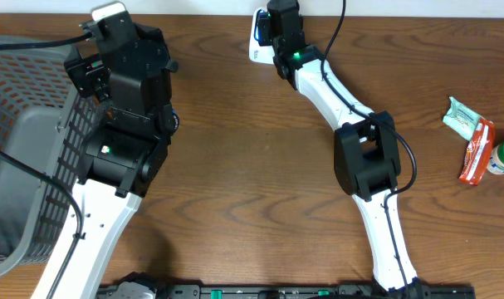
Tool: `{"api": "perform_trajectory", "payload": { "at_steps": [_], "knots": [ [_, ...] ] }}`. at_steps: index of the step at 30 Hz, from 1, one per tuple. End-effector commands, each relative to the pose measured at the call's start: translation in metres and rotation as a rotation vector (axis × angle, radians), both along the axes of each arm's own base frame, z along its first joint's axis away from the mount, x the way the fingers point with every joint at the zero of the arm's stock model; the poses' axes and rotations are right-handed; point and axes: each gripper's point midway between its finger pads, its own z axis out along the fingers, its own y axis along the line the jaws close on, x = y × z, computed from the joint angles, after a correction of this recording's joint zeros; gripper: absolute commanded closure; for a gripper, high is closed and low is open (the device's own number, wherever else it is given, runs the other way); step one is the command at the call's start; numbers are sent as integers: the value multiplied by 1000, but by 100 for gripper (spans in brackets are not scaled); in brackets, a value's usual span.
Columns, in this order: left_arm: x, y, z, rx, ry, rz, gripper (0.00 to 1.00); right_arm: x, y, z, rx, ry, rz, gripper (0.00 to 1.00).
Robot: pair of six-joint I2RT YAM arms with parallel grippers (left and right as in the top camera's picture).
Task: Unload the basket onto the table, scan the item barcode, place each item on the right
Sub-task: 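Hold the small orange pack against the scanner window with the right gripper, then carry the small orange pack to the right edge and release it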
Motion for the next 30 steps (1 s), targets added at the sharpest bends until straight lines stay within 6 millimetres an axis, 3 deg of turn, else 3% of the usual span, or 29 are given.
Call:
{"api": "perform_trajectory", "payload": {
  "at_steps": [1, 6, 11, 14, 16, 20, 21, 26, 30],
  "knots": [
    [1, 0, -3, -4, 1, 5, 2, 0, -4, -33, -44, 41, -13, 52],
    [1, 0, -3, -4, 1, 5, 2, -1, -3, -27, -44, 38, -14, 55],
    [1, 0, -3, -4, 1, 5, 2, -21, -25, 19, -73, 103, -31, 58],
    [1, 0, -3, -4, 1, 5, 2, -45, -53, 43, -132, 190, -41, 55],
    [1, 0, -3, -4, 1, 5, 2, -64, -79, 50, -219, 263, -46, 55],
    [1, 0, -3, -4, 1, 5, 2, -104, -161, 46, -444, 456, -190, 60],
    [1, 0, -3, -4, 1, 5, 2, -121, -199, 34, -519, 559, -259, 59],
    [1, 0, -3, -4, 1, 5, 2, -158, -274, -15, -521, 839, -343, 50],
    [1, 0, -3, -4, 1, 5, 2, -182, -334, -54, -477, 1004, -459, 59]
  ]
}}
